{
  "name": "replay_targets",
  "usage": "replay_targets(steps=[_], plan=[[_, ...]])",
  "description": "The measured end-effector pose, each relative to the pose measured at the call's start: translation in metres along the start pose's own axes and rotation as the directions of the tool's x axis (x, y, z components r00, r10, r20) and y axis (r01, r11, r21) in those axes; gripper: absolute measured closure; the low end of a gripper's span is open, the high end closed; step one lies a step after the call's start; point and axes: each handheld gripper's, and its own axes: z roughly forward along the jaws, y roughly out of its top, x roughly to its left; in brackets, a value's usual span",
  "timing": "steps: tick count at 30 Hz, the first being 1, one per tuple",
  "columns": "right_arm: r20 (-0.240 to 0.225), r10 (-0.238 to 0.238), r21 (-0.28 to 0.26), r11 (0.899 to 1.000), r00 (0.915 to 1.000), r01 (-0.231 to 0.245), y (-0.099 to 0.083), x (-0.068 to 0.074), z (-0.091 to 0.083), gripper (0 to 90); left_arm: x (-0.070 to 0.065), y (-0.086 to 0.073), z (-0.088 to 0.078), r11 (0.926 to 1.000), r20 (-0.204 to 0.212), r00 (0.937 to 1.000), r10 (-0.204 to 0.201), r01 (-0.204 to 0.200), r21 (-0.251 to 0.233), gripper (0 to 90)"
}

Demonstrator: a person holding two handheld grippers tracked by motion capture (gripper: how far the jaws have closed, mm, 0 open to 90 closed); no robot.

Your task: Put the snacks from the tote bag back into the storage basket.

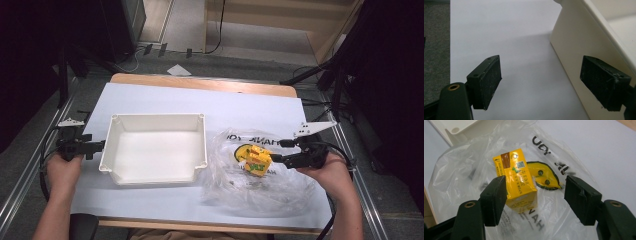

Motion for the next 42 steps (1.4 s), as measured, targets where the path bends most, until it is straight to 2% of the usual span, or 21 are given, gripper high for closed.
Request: replay_targets(steps=[9,15,22,32,36,42], plan=[[-0.03,-0.02,0.025,0.999,0.9993,0.021,0.005,0.004,0.006,36.7,0.0,-0.002,-0.001,1.0,0.008,0.9999,0.006,-0.006,0.001,18.0],[-0.057,-0.049,0.059,0.997,0.9972,0.052,0.01,0.012,0.017,37.2,0.001,-0.003,-0.003,0.9999,0.013,0.9999,0.009,-0.009,-0.006,17.6],[-0.067,-0.068,0.085,0.994,0.9954,0.074,0.012,0.016,0.029,37.3,0.002,-0.004,-0.005,1.0,0.013,0.9999,0.006,-0.006,-0.008,17.5],[-0.063,-0.073,0.109,0.991,0.9953,0.08,0.012,0.018,0.041,38.6,0.001,-0.003,-0.004,1.0,0.015,0.9999,0.007,-0.007,-0.007,17.5],[-0.066,-0.059,0.119,0.991,0.9961,0.067,0.011,0.017,0.047,39.5,0.001,-0.003,-0.003,0.9999,0.016,0.9998,0.008,-0.008,-0.007,17.5],[-0.057,-0.062,0.153,0.986,0.9964,0.07,0.01,0.018,0.057,41.8,0.001,-0.002,-0.003,0.9999,0.017,0.9998,0.008,-0.008,-0.007,17.4]])
